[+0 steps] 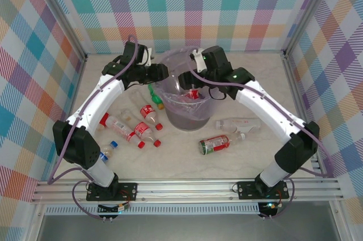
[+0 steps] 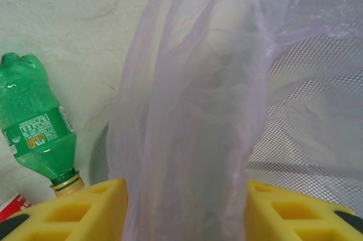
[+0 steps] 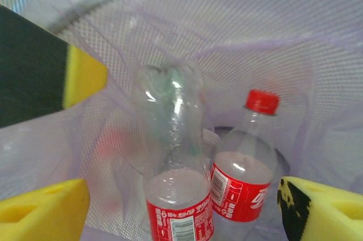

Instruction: Put the plastic bottles in the bin

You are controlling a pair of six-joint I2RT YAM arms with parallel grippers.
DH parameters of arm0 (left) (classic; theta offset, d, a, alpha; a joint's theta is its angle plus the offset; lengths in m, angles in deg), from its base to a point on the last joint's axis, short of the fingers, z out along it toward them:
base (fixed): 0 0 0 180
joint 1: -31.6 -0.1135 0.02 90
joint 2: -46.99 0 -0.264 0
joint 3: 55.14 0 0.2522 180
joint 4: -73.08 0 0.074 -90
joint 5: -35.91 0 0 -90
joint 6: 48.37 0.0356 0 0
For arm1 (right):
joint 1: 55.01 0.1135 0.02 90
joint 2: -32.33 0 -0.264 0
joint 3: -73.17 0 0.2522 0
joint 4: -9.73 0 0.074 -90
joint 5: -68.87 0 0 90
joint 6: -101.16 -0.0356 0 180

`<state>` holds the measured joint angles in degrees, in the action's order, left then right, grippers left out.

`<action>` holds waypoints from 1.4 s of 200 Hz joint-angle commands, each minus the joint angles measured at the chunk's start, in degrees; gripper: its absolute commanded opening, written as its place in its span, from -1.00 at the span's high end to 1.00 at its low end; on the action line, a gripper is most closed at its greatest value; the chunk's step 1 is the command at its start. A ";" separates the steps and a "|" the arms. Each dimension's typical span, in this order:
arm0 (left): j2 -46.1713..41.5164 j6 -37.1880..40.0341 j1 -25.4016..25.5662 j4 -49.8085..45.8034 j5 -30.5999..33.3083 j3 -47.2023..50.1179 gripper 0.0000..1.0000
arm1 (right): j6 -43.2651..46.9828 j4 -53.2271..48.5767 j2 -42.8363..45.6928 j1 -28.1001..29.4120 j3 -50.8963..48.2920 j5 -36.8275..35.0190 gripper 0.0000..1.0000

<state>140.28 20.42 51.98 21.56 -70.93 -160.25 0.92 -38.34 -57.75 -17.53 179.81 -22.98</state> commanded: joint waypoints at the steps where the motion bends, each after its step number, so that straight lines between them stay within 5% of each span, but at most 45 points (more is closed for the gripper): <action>1: -0.15 0.48 -0.22 -0.06 0.66 0.27 -0.03 | -3.30 -6.43 3.83 -0.43 6.35 -3.17 -0.73; 35: 0.15 -0.28 -0.25 0.05 -0.94 0.38 -0.03 | -10.10 -18.78 9.09 -4.83 9.16 -7.66 -0.75; 74: -2.05 0.17 -0.43 0.05 0.25 0.23 -0.03 | -17.68 -19.40 24.39 -22.79 -9.12 1.73 -0.82; 119: -2.27 -0.56 -0.52 0.66 0.47 0.23 -0.03 | -20.30 -22.31 37.96 -34.07 -25.92 4.76 -0.96; 212: -2.58 -0.56 -0.41 0.54 0.40 0.18 -0.02 | -39.90 -4.69 52.63 -35.10 -56.79 10.75 -0.76; 280: -4.14 0.73 -0.39 1.19 0.43 1.82 -0.02 | -50.03 9.36 49.92 -35.08 -67.64 8.70 -0.98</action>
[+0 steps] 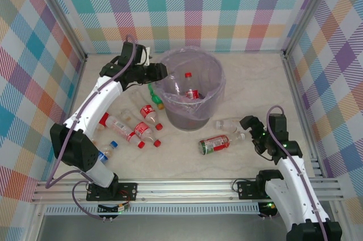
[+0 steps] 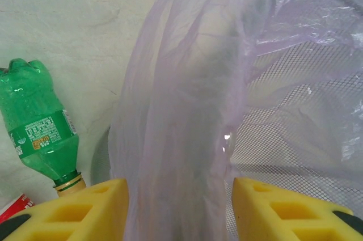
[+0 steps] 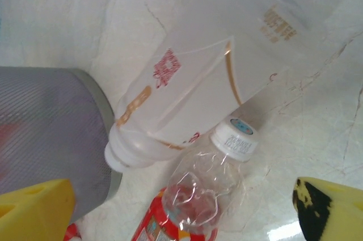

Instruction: Put the plastic bottles in the bin

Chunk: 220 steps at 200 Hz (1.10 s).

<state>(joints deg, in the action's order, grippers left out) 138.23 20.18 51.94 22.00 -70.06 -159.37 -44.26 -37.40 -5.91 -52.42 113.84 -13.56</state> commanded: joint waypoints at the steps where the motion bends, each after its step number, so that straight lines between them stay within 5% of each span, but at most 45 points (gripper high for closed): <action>1: -2.10 0.97 -0.36 0.76 -0.50 0.97 -0.02 | -4.82 8.68 -2.15 -0.21 -1.68 -0.63 -0.98; 55: -2.89 1.65 -0.39 0.67 -0.56 2.32 -0.02 | -6.46 21.36 -14.66 -0.21 -2.04 0.56 -0.98; 160: -2.87 1.73 -0.47 0.60 -1.96 2.15 -0.03 | -3.69 28.31 -30.29 -0.65 0.83 -4.21 -1.00; 220: -3.10 1.67 -0.47 0.71 -1.73 2.31 -0.03 | -5.69 34.09 -35.12 -2.11 0.76 -4.70 -0.67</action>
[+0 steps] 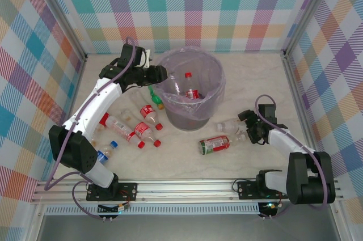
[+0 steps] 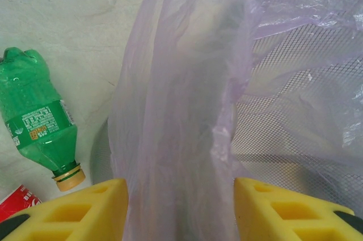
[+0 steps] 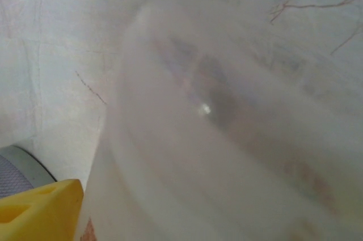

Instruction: Put the plastic bottles in the bin

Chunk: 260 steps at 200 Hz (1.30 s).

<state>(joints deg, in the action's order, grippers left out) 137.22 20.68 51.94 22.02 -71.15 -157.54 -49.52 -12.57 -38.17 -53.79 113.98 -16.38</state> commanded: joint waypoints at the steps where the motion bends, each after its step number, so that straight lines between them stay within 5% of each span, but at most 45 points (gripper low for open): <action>1: -2.09 1.17 -0.47 0.71 -0.62 0.48 -0.03 | -0.46 9.25 -2.83 -0.75 0.63 -1.86 -0.66; 69: -1.64 1.52 -0.65 0.47 -0.82 0.31 -0.03 | 0.04 7.85 3.71 -8.58 3.42 3.70 -0.19; 140: -0.87 0.88 -0.65 0.65 -0.59 -0.35 -0.03 | 5.51 -1.66 14.81 -18.71 10.21 13.72 -0.10; 194: 0.85 0.95 -0.57 -0.64 -0.99 -2.46 -0.03 | 21.49 -18.70 24.02 -19.32 17.16 11.03 -0.08; 260: -0.67 2.07 -0.65 -1.17 -0.69 -1.17 -0.03 | 31.94 -28.77 27.63 -19.38 25.61 21.70 -0.09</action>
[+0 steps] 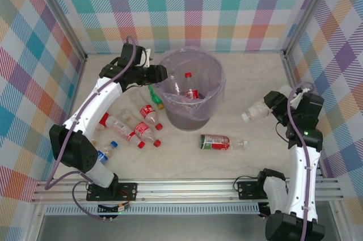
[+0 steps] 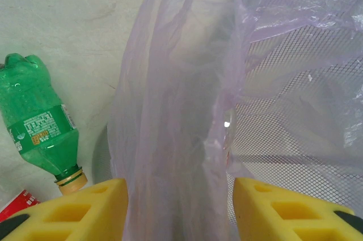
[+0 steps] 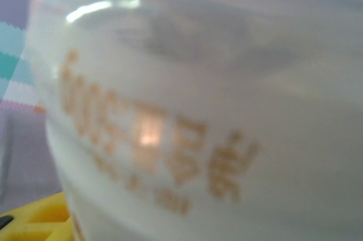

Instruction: Put the plastic bottles in the bin

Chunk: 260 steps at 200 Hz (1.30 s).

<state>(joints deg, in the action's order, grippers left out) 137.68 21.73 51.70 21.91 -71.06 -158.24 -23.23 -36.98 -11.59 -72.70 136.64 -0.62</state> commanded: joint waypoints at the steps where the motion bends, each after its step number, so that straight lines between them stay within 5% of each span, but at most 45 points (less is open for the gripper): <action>1: -1.18 1.01 -0.41 -1.08 -0.78 -0.43 -0.03 | 5.69 -4.38 1.08 -0.49 3.03 6.07 -0.09; 63: -1.53 1.06 -0.41 -0.94 -1.75 -0.27 -0.03 | 3.56 -0.75 -2.60 3.89 16.59 8.84 -0.07; 110: -1.15 0.07 -0.34 -0.33 -2.38 -0.59 -0.04 | 9.05 3.64 -17.80 28.15 34.22 -7.02 -0.08; 155: -0.23 -1.51 0.01 -0.97 -2.89 -1.95 -0.03 | 17.26 7.35 -34.50 42.52 46.66 -15.53 -0.08; 260: -0.42 -0.13 0.04 -3.64 0.95 -2.77 -0.01 | 24.07 7.53 -51.96 52.44 46.65 -19.86 -0.09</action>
<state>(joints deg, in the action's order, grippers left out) 137.66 21.32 51.72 19.09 -71.00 -159.35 -0.72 -31.67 -63.68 -20.79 184.75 -19.74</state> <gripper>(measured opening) 0.509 0.546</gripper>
